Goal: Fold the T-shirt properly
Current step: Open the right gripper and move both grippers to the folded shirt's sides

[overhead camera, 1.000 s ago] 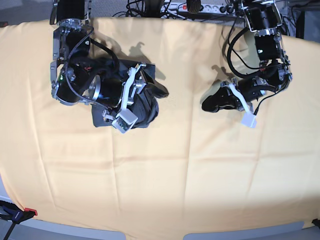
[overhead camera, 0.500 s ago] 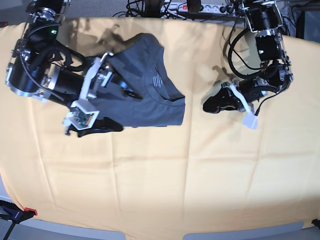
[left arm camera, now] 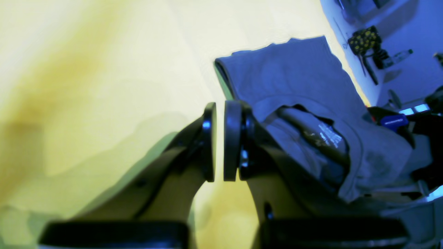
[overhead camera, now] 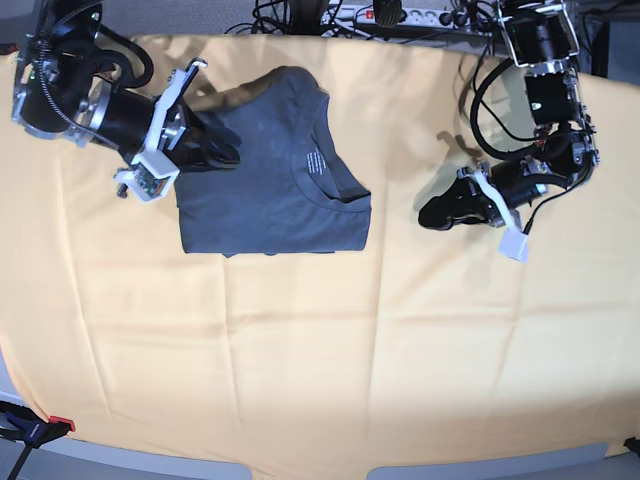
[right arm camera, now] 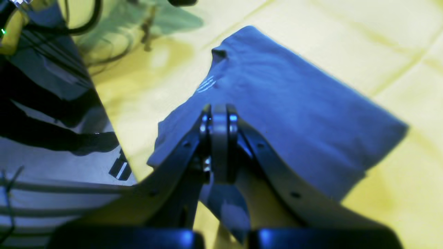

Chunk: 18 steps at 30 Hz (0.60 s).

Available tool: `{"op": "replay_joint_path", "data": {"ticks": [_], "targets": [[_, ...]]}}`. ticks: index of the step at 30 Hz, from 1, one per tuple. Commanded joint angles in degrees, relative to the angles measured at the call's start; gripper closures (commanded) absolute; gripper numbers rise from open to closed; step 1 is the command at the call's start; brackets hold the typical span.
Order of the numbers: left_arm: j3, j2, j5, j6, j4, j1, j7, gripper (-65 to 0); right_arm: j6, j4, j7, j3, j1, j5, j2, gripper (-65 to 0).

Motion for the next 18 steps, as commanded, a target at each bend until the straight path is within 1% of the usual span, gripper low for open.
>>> {"op": "replay_joint_path", "data": {"ticks": [1, 3, 5, 7, 9, 12, 13, 15, 18], "targets": [[-0.17, -1.01, -1.60, -0.49, 1.01, -1.03, -0.79, -6.2, 0.06, -1.03, 1.77, -1.42, -0.07, -1.66, 0.50, 0.0], [-0.17, -1.22, -1.64, -0.49, 1.01, -1.03, -0.63, -6.2, 0.06, -4.90, 2.64, -5.29, -0.09, -6.58, 0.50, 0.0], [-0.17, -1.62, -3.04, -0.49, 1.01, -1.03, -0.55, -6.2, 0.06, -8.87, 3.89, -8.72, 0.11, -11.10, 0.52, 0.0], [-0.17, -1.95, -6.27, -0.49, 1.05, -1.11, 0.37, -6.2, 0.06, -11.37, 3.76, -11.10, 0.39, -14.86, 0.55, 0.0], [-0.17, -2.10, -10.62, -0.49, 1.11, -1.64, 3.08, -6.2, 0.06, -11.54, 3.06, -12.35, 0.37, -17.99, 0.55, 0.0], [-0.17, -2.40, -19.30, -0.49, 1.11, -3.61, 9.75, -6.2, 0.06, -9.05, 3.23, -12.11, 1.73, -18.71, 0.66, 0.0], [-0.17, -2.75, -19.42, -0.49, 1.11, -4.26, 9.94, -6.2, 0.06, -7.41, 3.65, -11.63, 2.49, -17.99, 0.66, 0.0], [-0.15, -3.21, -19.42, -0.49, 2.23, -5.25, 9.94, -6.2, 0.06, -3.63, 6.62, -9.73, 4.13, -16.24, 0.66, 0.0], [0.68, -3.52, -19.42, -0.49, 6.03, -5.25, 9.94, -6.2, 0.06, -0.31, 11.39, -5.55, 5.42, -16.96, 0.63, 0.0]]}}
